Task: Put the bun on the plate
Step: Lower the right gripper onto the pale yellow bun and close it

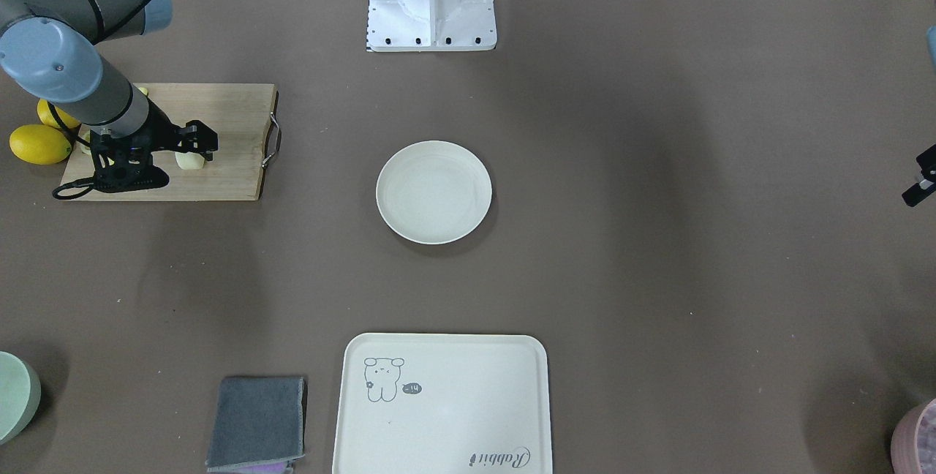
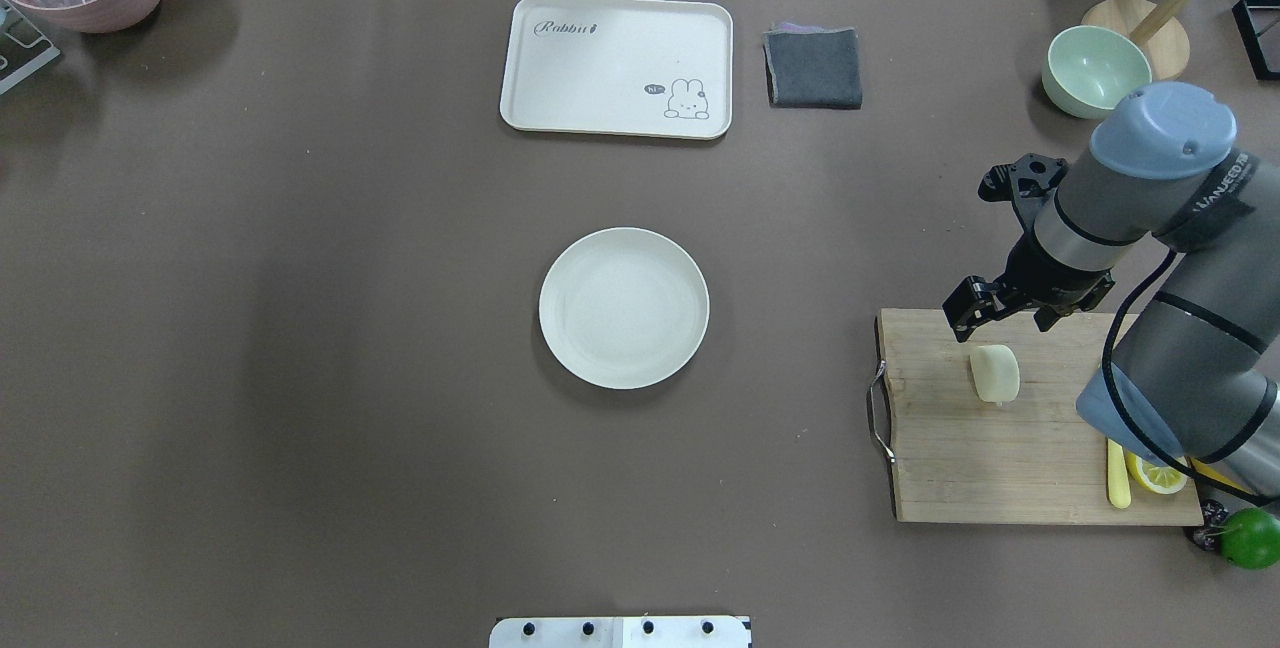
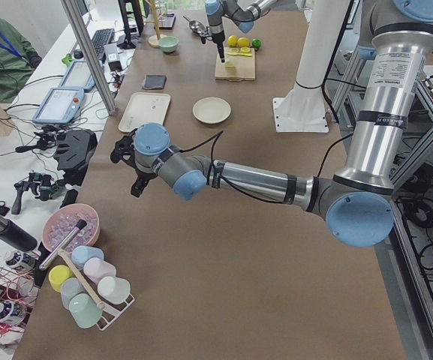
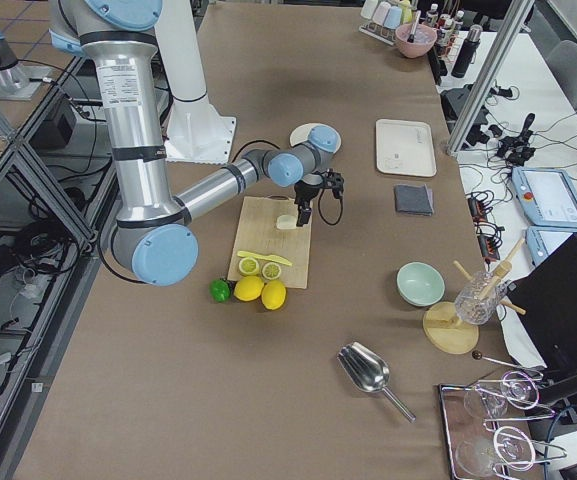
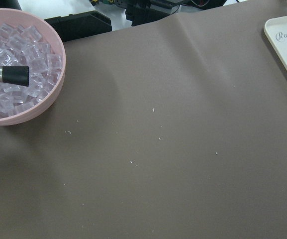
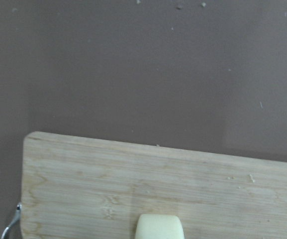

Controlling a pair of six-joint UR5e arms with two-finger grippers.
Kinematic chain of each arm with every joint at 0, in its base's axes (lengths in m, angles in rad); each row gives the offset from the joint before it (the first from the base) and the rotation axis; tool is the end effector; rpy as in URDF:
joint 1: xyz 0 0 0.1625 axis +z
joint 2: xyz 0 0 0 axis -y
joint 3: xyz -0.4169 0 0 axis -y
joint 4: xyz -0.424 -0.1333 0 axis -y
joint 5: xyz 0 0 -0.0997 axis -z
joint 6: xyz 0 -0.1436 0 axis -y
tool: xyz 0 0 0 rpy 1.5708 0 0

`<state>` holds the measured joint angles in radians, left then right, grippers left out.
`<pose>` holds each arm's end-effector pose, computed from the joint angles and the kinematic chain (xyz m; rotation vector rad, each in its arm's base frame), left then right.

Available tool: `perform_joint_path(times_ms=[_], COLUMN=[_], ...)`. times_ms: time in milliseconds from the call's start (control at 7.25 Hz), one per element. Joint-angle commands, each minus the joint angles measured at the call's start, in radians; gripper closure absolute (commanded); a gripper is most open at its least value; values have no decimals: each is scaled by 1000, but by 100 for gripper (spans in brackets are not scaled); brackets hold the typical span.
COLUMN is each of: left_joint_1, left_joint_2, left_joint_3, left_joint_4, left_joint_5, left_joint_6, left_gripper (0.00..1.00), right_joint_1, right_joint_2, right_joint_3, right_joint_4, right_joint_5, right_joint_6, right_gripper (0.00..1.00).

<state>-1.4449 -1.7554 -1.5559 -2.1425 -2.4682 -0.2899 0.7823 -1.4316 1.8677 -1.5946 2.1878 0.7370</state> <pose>0.0580 -0.6261 0.4994 0.4970 0.9753 0.1850 -0.3763 -0.4448 0.4636 -0.1317 -0.7158 -0.1764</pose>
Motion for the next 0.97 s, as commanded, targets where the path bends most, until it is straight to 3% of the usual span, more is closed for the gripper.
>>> perform_joint_path(times_ms=[0, 552, 828], left_joint_1=[-9, -9, -9], left_joint_2=[19, 39, 39], left_joint_3=[-13, -38, -39], left_joint_4=[-5, -5, -5], left_joint_5=[2, 43, 43], left_joint_6=[2, 31, 32], left_gripper=[2, 2, 2], right_joint_1=[-23, -52, -80], right_joint_2=[-33, -39, -29], right_joint_3=[7, 7, 10], right_joint_4=[2, 2, 5], right_joint_5=[-16, -6, -16], right_joint_6=[1, 4, 82], right_gripper=[0, 1, 17])
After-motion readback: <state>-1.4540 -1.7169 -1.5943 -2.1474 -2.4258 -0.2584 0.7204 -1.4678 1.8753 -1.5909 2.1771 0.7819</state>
